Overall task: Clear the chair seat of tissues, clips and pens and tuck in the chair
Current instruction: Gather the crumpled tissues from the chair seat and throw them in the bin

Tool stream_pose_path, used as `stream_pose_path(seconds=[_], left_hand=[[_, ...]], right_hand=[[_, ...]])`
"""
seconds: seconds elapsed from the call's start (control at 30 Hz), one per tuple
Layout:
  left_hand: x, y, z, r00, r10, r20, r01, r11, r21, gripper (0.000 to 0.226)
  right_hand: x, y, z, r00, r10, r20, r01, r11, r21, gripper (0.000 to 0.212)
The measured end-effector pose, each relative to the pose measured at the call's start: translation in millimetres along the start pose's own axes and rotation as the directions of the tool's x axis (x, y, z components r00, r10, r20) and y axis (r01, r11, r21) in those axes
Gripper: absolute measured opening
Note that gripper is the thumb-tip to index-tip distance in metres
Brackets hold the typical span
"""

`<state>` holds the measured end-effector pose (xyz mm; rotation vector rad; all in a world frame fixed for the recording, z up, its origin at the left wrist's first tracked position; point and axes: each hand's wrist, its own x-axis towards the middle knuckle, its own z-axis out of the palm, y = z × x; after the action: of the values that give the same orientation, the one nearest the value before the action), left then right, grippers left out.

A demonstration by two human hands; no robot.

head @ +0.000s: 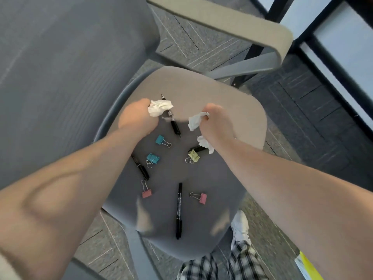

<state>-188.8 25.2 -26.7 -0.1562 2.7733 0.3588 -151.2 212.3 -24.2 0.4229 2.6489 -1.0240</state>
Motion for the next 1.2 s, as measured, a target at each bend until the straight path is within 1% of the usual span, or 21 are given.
stream_pose_path(seconds=[0.1, 0.17, 0.27, 0.4, 0.53, 0.63, 0.73, 0.8, 0.9, 0.97, 1.03, 1.13, 1.2], left_hand=[[-12, 22, -13, 0.994, 0.096, 0.045, -0.096, 0.995, 0.001, 0.008], [-21, 41, -16, 0.983, 0.167, 0.077, -0.167, 0.986, -0.003, 0.009], [-36, 76, -11, 0.962, 0.248, 0.114, -0.25, 0.968, 0.006, 0.011], [-66, 129, 8, 0.907, 0.369, 0.204, -0.379, 0.926, 0.008, 0.011], [-110, 176, 30, 0.832, 0.461, 0.309, -0.496, 0.868, 0.039, 0.009], [-144, 206, 49, 0.777, 0.505, 0.376, -0.573, 0.814, 0.09, 0.009], [-178, 237, 73, 0.721, 0.54, 0.435, -0.643, 0.755, 0.129, 0.013], [-203, 258, 93, 0.71, 0.527, 0.468, -0.654, 0.739, 0.16, 0.019], [-242, 292, 135, 0.676, 0.528, 0.514, -0.69, 0.698, 0.191, 0.015], [-271, 320, 166, 0.638, 0.546, 0.543, -0.728, 0.659, 0.192, 0.014], [-303, 349, 194, 0.596, 0.566, 0.569, -0.762, 0.622, 0.18, 0.012], [-354, 392, 235, 0.533, 0.575, 0.62, -0.804, 0.574, 0.159, 0.006], [-387, 417, 264, 0.497, 0.573, 0.652, -0.823, 0.548, 0.145, 0.004]], right_hand=[[-8, -1, -21, 1.0, 0.025, 0.019, -0.026, 0.995, 0.093, 0.015], [-15, 3, -34, 0.999, 0.033, 0.017, -0.035, 0.995, 0.09, 0.013], [-33, 19, -55, 0.999, 0.042, -0.016, -0.041, 0.997, 0.059, 0.017], [-75, 64, -83, 0.983, 0.176, -0.056, -0.172, 0.983, 0.063, 0.013], [-127, 131, -103, 0.93, 0.352, -0.105, -0.34, 0.933, 0.117, 0.024], [-167, 184, -116, 0.877, 0.469, -0.106, -0.445, 0.875, 0.191, 0.024], [-201, 230, -127, 0.845, 0.523, -0.113, -0.496, 0.845, 0.202, 0.015], [-223, 257, -135, 0.828, 0.548, -0.121, -0.519, 0.83, 0.204, 0.015], [-261, 308, -145, 0.795, 0.589, -0.146, -0.55, 0.8, 0.239, 0.017], [-290, 347, -151, 0.769, 0.624, -0.14, -0.57, 0.768, 0.292, 0.016], [-318, 388, -156, 0.75, 0.639, -0.172, -0.575, 0.758, 0.307, 0.013], [-362, 450, -163, 0.683, 0.704, -0.192, -0.628, 0.701, 0.338, 0.012], [-391, 489, -167, 0.643, 0.743, -0.189, -0.663, 0.662, 0.348, 0.016]])
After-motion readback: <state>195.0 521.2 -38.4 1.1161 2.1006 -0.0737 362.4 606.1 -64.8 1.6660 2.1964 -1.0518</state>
